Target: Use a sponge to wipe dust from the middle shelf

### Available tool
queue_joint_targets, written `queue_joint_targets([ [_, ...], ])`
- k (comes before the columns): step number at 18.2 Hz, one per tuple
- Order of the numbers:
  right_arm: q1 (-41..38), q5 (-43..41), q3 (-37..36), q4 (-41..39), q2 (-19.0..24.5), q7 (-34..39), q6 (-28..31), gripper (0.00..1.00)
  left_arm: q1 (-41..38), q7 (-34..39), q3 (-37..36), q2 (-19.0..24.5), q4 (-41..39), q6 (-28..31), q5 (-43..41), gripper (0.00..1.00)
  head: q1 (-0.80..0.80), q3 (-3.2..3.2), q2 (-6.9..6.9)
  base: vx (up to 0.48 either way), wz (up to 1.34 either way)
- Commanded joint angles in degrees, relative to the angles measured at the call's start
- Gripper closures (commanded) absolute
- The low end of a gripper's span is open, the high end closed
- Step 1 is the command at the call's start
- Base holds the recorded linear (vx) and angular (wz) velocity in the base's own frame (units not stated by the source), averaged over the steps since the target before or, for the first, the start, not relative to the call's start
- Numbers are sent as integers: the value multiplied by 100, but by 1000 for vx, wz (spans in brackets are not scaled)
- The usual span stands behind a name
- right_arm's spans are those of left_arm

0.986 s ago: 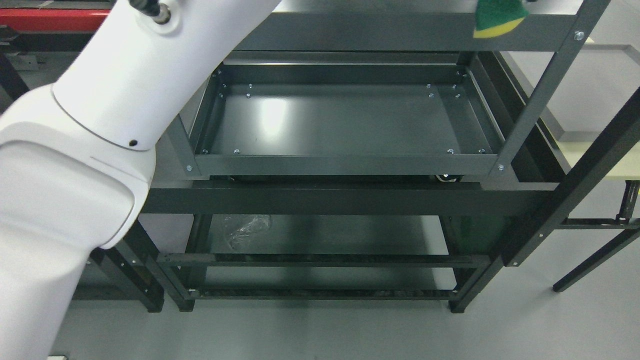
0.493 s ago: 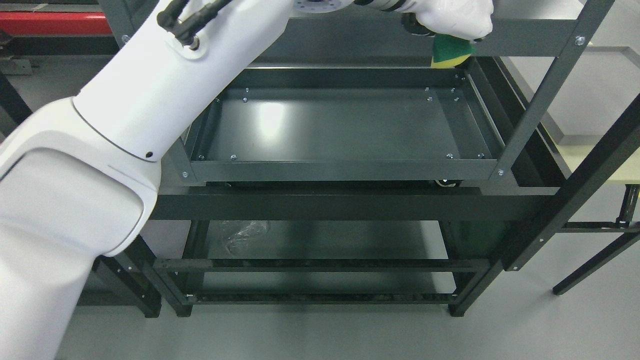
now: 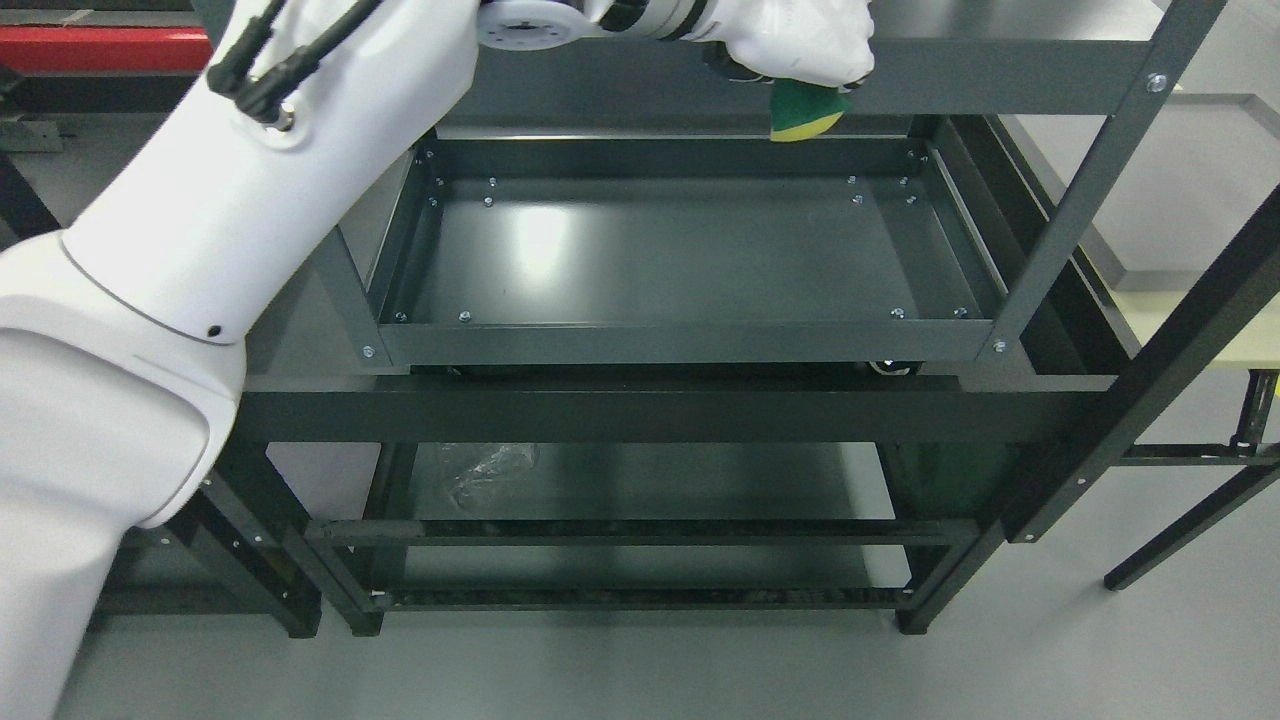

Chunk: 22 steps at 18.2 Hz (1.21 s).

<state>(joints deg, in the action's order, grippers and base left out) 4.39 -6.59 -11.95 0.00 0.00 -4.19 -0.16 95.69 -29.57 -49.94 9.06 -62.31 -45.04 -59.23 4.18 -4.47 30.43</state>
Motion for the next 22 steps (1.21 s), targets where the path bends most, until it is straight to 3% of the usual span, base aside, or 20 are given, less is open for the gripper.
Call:
queue_joint_targets([
  [1, 1, 0, 0, -100, -100, 5, 420, 0, -332, -434, 494, 1694, -1449, 4, 867, 99, 0, 0, 0, 0, 0],
  [4, 1, 0, 0, -100, -100, 5, 420, 0, -349, -882, 616, 2431, -1968, 4, 1605, 99, 0, 0, 0, 0, 0],
  [7, 1, 0, 0, -100, -100, 5, 420, 0, -507, -1208, 1046, 3082, -1996, 4, 1844, 99, 0, 0, 0, 0, 0],
  [11, 1, 0, 0, -100, -100, 5, 420, 0, -955, -1209, 1574, 4206, -1978, 4, 2037, 99, 0, 0, 0, 0, 0],
  [16, 1, 0, 0, -100, -100, 5, 420, 0, -1360, -1209, 2102, 5105, -1987, 4, 2398, 99, 0, 0, 0, 0, 0],
  [18, 1, 0, 0, -100, -100, -3, 420, 0, -1527, -1200, 2374, 5080, -1987, 4, 2652, 99, 0, 0, 0, 0, 0],
  [19, 1, 0, 0, -100, -100, 5, 420, 0, -1501, -1174, 2540, 4853, -1987, 4, 2932, 99, 0, 0, 0, 0, 0],
  [22, 1, 0, 0, -100, -100, 5, 420, 0, -1002, -1165, 2805, 3572, -1978, 4, 3260, 99, 0, 0, 0, 0, 0],
])
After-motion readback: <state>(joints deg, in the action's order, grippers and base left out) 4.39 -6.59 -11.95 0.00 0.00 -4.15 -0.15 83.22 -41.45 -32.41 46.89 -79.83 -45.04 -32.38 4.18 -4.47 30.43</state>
